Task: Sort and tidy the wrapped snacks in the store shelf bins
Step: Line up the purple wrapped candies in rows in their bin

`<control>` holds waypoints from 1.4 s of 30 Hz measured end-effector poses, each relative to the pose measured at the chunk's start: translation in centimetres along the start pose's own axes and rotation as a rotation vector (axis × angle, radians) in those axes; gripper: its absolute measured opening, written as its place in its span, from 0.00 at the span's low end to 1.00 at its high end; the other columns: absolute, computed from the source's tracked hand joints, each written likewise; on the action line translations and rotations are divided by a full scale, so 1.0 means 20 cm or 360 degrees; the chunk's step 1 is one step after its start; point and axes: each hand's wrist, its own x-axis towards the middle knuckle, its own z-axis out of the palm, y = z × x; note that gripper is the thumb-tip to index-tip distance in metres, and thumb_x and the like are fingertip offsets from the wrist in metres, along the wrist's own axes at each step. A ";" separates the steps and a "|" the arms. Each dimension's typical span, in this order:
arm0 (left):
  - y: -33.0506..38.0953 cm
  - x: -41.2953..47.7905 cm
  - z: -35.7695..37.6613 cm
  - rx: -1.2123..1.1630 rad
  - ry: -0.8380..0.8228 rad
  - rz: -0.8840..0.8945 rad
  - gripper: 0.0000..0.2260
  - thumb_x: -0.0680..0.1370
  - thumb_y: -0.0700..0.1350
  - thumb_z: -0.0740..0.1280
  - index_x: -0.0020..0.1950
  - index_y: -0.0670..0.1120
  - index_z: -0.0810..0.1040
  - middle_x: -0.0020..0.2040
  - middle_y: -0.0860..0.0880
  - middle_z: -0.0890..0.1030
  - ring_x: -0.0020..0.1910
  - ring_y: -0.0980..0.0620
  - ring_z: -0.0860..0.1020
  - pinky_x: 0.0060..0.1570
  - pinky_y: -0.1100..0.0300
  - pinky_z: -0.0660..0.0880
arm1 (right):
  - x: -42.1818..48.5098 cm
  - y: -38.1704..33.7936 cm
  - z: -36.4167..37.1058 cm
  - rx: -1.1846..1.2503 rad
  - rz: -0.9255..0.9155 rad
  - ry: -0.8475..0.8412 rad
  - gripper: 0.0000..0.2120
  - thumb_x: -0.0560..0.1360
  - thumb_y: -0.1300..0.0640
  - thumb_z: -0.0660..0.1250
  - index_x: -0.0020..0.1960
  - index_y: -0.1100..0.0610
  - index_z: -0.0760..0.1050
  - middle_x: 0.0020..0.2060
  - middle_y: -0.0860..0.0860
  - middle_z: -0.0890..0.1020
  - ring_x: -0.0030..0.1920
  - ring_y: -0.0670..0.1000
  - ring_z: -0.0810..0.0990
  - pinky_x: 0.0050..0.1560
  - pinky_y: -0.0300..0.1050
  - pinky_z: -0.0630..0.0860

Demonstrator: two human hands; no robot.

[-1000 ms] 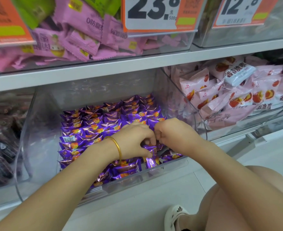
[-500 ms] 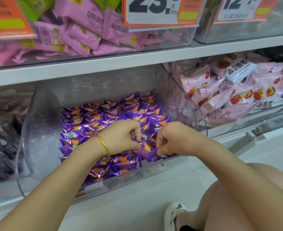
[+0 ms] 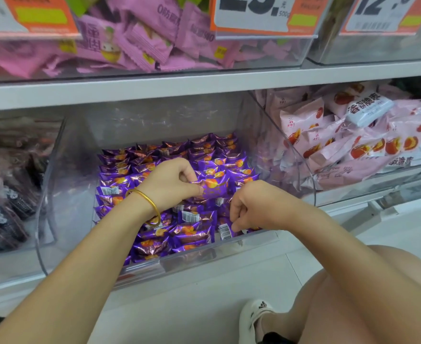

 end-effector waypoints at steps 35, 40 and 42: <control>0.03 -0.02 0.01 -0.0286 0.0072 -0.0042 0.08 0.72 0.40 0.72 0.40 0.44 0.73 0.35 0.46 0.78 0.31 0.55 0.76 0.29 0.69 0.75 | 0.06 0.00 0.02 -0.0419 -0.0246 -0.0151 0.16 0.70 0.50 0.71 0.36 0.55 0.67 0.32 0.49 0.71 0.35 0.51 0.68 0.29 0.40 0.60; 0.03 -0.02 0.01 -0.0295 0.0059 -0.0063 0.07 0.72 0.40 0.72 0.41 0.44 0.73 0.35 0.47 0.78 0.30 0.58 0.76 0.29 0.70 0.74 | 0.07 0.00 0.04 -0.0435 -0.0146 -0.0041 0.19 0.68 0.43 0.71 0.44 0.58 0.74 0.39 0.50 0.75 0.38 0.51 0.70 0.31 0.43 0.66; 0.03 -0.02 0.01 -0.0287 0.0063 -0.0066 0.07 0.72 0.40 0.71 0.41 0.44 0.73 0.34 0.48 0.78 0.29 0.59 0.76 0.29 0.70 0.73 | 0.06 0.01 0.03 -0.0279 -0.0115 -0.0038 0.17 0.68 0.45 0.73 0.42 0.56 0.72 0.34 0.47 0.72 0.36 0.49 0.70 0.31 0.43 0.65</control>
